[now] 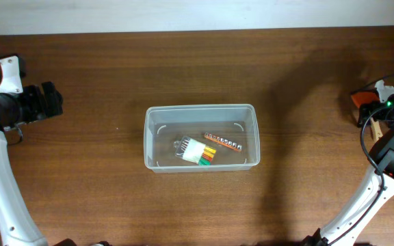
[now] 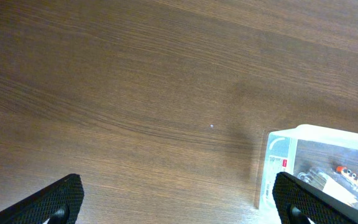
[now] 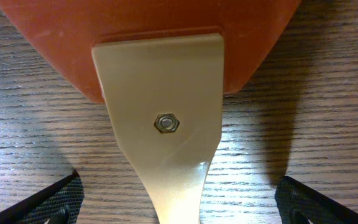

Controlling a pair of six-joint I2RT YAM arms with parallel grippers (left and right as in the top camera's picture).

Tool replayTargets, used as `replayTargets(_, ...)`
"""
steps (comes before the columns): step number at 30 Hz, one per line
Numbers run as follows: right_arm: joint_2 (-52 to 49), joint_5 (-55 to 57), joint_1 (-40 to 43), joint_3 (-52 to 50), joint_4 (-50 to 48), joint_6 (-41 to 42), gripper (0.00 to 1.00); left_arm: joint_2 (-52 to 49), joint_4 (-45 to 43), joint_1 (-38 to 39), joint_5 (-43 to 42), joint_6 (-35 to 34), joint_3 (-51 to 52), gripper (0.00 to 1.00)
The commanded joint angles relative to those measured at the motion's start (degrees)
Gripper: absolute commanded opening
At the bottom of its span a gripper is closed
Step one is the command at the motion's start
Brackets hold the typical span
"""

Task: Pack container
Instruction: 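Lower the right gripper and close on the scraper's wooden handle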

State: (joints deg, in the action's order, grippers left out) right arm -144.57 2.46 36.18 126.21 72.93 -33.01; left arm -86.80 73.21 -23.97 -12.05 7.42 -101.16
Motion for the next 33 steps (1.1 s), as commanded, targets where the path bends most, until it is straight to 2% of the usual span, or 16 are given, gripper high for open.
replayTargets(1, -1.25, -0.31, -0.33, 0.7, -0.55, 0.72, 0.99, -0.09, -0.07, -0.2, -0.61, -0.5, -1.16, 0.99)
replayTargets(2, -1.25, -0.31, -0.33, 0.7, -0.55, 0.72, 1.0, -0.09, -0.09, -0.2, -0.61, -0.5, -1.16, 0.99)
replayTargets(11, -1.25, -0.31, -0.33, 0.7, -0.57, 0.7, 0.84, -0.09, -0.09, -0.2, -0.61, -0.5, -1.16, 0.99)
replayTargets(18, -1.25, -0.35, -0.35, 0.72, -1.01, 0.72, 0.6, -0.09, -0.07, -0.2, -0.61, -0.5, -1.16, 0.99)
replayTargets(23, -1.25, -0.33, -0.57, 0.72, -1.22, 0.72, 0.51, -0.09, -0.09, -0.2, -0.61, -0.5, -1.16, 0.99)
replayTargets(25, -1.25, -0.33, -0.83, 0.72, -1.46, 0.7, 0.42, -0.09, -0.09, -0.2, -0.61, -0.5, -1.16, 0.99)
replayTargets(30, -1.25, -0.33, -1.42, 0.72, -1.88, 0.7, 0.33, -0.09, -0.09, -0.2, -0.61, -0.5, -1.16, 0.99)
replayTargets(33, -1.25, -0.33, -1.64, 0.72, -1.88, 0.7, 0.21, -0.09, -0.09, -0.2, -0.61, -0.5, -1.16, 0.99)
